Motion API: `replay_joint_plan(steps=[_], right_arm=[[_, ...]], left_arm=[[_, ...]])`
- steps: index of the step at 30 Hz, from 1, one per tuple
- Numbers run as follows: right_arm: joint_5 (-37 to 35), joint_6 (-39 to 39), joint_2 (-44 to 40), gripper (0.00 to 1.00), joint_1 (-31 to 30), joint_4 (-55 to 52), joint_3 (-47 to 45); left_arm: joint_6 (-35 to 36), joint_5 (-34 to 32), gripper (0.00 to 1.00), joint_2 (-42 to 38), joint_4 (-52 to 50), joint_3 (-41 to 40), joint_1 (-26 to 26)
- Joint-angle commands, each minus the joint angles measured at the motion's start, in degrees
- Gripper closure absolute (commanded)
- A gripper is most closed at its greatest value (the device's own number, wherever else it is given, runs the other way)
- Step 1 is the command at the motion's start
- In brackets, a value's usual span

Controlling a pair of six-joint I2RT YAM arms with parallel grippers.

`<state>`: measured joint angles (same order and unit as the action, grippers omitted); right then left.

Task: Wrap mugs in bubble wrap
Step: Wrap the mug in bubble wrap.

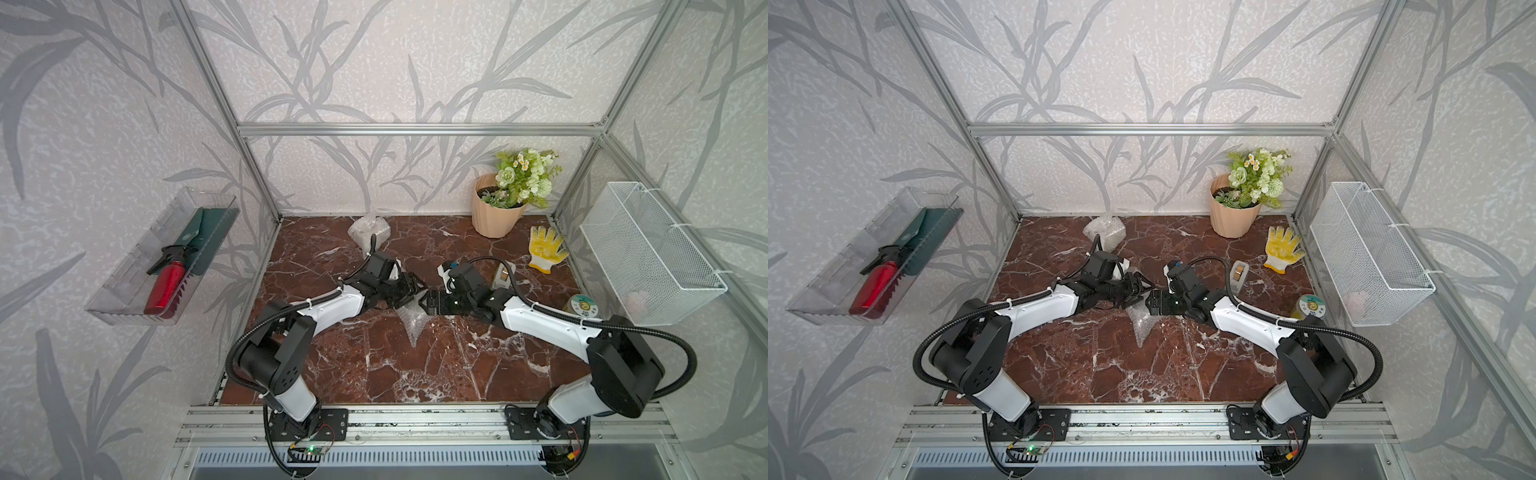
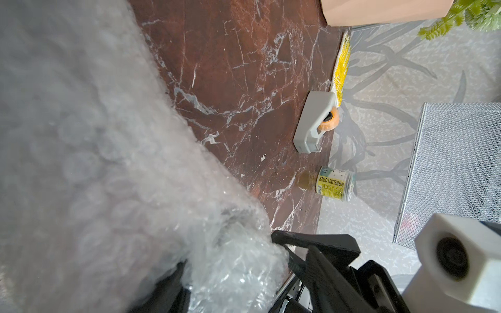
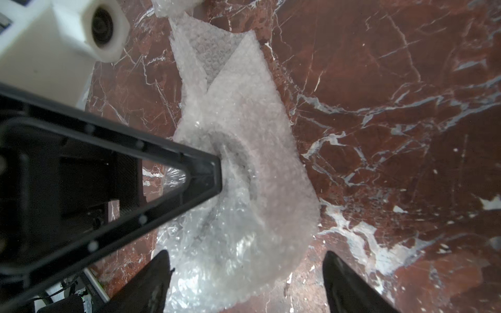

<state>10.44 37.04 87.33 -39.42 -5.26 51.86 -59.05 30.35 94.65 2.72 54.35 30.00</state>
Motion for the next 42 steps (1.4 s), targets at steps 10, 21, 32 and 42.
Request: replay_joint_plan(steps=[10,21,32,42], right_arm=[[-1.5,13.5,4.2,0.16,-0.1,14.8,-4.3],[-4.4,15.2,9.8,0.20,0.2,13.3,-4.4],[-3.2,13.2,10.1,0.29,0.2,9.8,-4.1],[-0.6,6.5,14.3,0.30,0.2,1.6,1.7]], left_arm=[[-2.8,-1.3,0.32,3.1,-0.6,-1.9,-0.1],[-2.8,-0.8,0.32,3.0,-0.4,-1.8,-0.1],[4.8,-1.9,0.35,-4.3,-3.5,3.3,-3.9],[10.8,-14.5,0.32,-6.6,-17.2,2.8,-15.0]])
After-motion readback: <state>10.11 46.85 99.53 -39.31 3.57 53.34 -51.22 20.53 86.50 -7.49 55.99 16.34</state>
